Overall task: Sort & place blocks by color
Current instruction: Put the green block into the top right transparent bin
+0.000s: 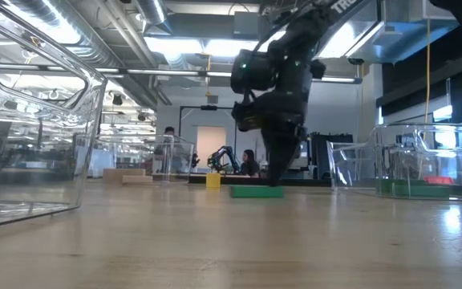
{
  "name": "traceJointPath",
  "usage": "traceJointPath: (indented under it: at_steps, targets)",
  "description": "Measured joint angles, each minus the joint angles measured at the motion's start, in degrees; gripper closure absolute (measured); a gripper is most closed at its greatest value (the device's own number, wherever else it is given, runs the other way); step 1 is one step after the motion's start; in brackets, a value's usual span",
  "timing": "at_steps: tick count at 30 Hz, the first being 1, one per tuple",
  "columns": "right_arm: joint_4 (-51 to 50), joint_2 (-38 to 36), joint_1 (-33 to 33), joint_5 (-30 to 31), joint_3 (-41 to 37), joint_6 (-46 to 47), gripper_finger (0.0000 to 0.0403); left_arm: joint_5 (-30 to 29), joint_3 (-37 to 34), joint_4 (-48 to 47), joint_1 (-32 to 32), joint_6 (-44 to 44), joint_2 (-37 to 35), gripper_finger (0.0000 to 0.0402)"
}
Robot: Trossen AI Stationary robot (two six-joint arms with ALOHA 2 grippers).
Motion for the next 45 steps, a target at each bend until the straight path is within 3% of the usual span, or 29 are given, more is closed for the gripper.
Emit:
traceJointPath:
  at_steps: [5, 9, 14, 19, 25, 33, 37, 40, 45]
  targets:
    - [1.03, -6.47, 0.95, 0.73, -3.6, -2.49, 0.0403, 0.0, 0.0, -0.02, 0.01, 0.0, 0.0, 0.0188]
    - [6.77, -15.15, 1.01, 0.44, -13.95, -0.16, 0.0403, 0.02, 0.0, -0.01, 0.0, 0.01, 0.0, 0.0188]
    - [19.88, -28.53, 3.26, -4.4, -25.66, 5.8, 0.0403, -0.06, 0.0, -0.01, -0.01, 0.0, 0.0, 0.0188]
    - [28.28, -33.94, 6.65, -4.49, -26.86, 5.87, 0.0399, -0.13, 0.0, -0.03, 0.01, 0.0, 0.0, 0.0188]
    - [25.48, -29.46, 9.86, 2.36, -20.51, 2.24, 0.0345, -0.15, 0.0, -0.01, 0.01, 0.01, 0.0, 0.0188]
    - [17.79, -19.18, 10.92, 10.68, -11.58, -11.01, 0.0182, -0.16, 0.0, -0.01, -0.01, 0.0, 0.0, 0.0188]
    - [14.71, -13.62, 9.85, 11.01, -8.96, -16.77, 0.0113, -0.17, 0.0, -0.01, -0.01, 0.0, 0.0, 0.0188]
    - [13.93, -9.94, 8.9, 11.26, -8.55, -21.39, 0.0089, -0.17, 0.0, -0.01, 0.01, 0.0, 0.0, 0.0188]
    - [13.09, -5.2, 7.57, 14.49, -8.56, -24.16, 0.009, -0.17, 0.0, -0.01, 0.0, 0.0, 0.0, 0.0188]
